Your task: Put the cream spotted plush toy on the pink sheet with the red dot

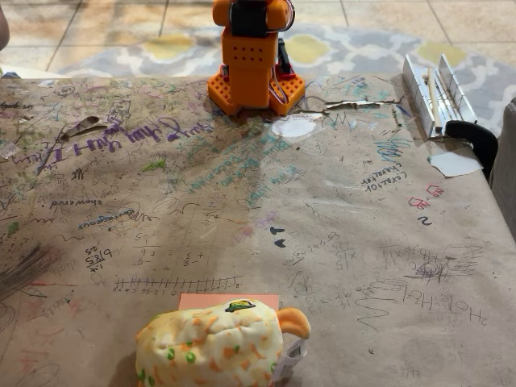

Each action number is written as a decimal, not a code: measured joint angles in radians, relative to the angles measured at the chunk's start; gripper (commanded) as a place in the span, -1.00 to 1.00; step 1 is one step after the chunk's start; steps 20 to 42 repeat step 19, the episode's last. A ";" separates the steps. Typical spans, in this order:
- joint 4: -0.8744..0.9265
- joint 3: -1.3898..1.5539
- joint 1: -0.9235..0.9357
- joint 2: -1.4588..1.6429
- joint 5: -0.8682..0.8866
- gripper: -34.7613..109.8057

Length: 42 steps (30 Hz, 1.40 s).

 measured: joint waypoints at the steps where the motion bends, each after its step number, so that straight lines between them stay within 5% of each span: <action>1: -0.008 0.000 0.000 -0.002 0.000 -0.27; 3: -0.021 0.015 0.000 0.005 0.018 -0.52; 7: 0.052 0.020 0.000 0.002 0.187 -0.52; 16: 0.592 0.020 0.041 -0.008 1.203 -0.52; 19: 0.818 0.028 0.015 -0.008 1.408 -0.52; 42: 0.818 0.028 0.015 -0.008 1.408 -0.52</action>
